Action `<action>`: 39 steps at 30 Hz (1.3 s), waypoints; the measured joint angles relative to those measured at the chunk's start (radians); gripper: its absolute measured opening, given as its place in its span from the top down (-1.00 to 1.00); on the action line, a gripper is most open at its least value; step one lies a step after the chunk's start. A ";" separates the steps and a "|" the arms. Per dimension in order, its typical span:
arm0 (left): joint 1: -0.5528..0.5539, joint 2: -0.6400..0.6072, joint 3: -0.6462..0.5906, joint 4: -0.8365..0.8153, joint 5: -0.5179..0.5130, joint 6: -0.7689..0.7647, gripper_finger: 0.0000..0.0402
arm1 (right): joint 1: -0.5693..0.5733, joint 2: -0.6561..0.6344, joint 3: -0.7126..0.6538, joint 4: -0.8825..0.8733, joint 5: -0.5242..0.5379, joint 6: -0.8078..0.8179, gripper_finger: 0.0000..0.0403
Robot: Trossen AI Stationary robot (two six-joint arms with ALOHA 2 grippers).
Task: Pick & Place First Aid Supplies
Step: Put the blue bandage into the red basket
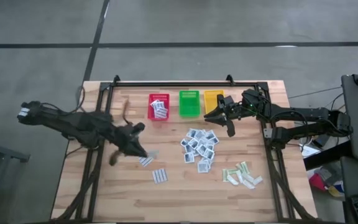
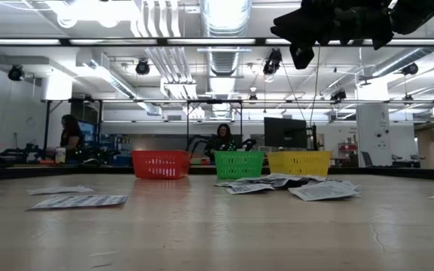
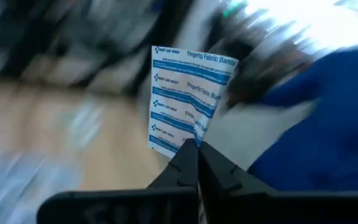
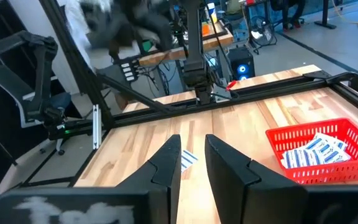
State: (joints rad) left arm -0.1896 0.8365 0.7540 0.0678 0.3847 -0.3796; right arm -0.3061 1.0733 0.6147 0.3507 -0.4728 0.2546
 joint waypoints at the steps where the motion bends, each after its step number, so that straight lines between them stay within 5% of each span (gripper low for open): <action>1: 0.015 -0.012 -0.023 0.109 0.042 -0.012 1.00 | 0.000 0.000 0.000 0.000 0.000 -0.001 0.62; 6: 0.057 -0.044 -0.140 0.581 0.153 -0.112 1.00 | 0.000 0.000 0.000 0.000 0.000 -0.004 0.59; 12: 0.058 -0.032 -0.267 1.080 0.162 -0.214 1.00 | 0.000 0.000 0.000 0.000 0.000 -0.005 0.57; 20: 0.057 -0.021 -0.315 1.125 0.099 -0.258 1.00 | 0.000 0.000 0.000 0.000 0.000 -0.004 0.63; 23: 0.057 -0.015 -0.262 0.816 0.075 -0.228 1.00 | 0.000 0.000 0.000 0.000 0.000 -0.004 0.65; 26: 0.057 0.004 -0.139 0.147 0.044 -0.147 1.00 | 0.000 0.000 0.000 -0.001 0.000 0.000 0.66; 30: 0.060 0.106 0.043 -0.654 -0.185 -0.094 1.00 | 0.000 0.000 0.000 -0.001 0.000 0.000 0.65; 34: 0.079 0.226 0.173 -1.023 -0.331 -0.117 1.00 | 0.000 0.000 0.000 0.000 0.001 -0.001 0.61; 39: 0.114 0.380 0.264 -1.184 -0.594 -0.040 1.00 | 0.000 0.000 0.000 0.002 0.001 0.000 0.58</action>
State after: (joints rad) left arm -0.0757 1.2162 1.0178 -1.1167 -0.2094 -0.4192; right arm -0.3061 1.0733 0.6151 0.3530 -0.4721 0.2543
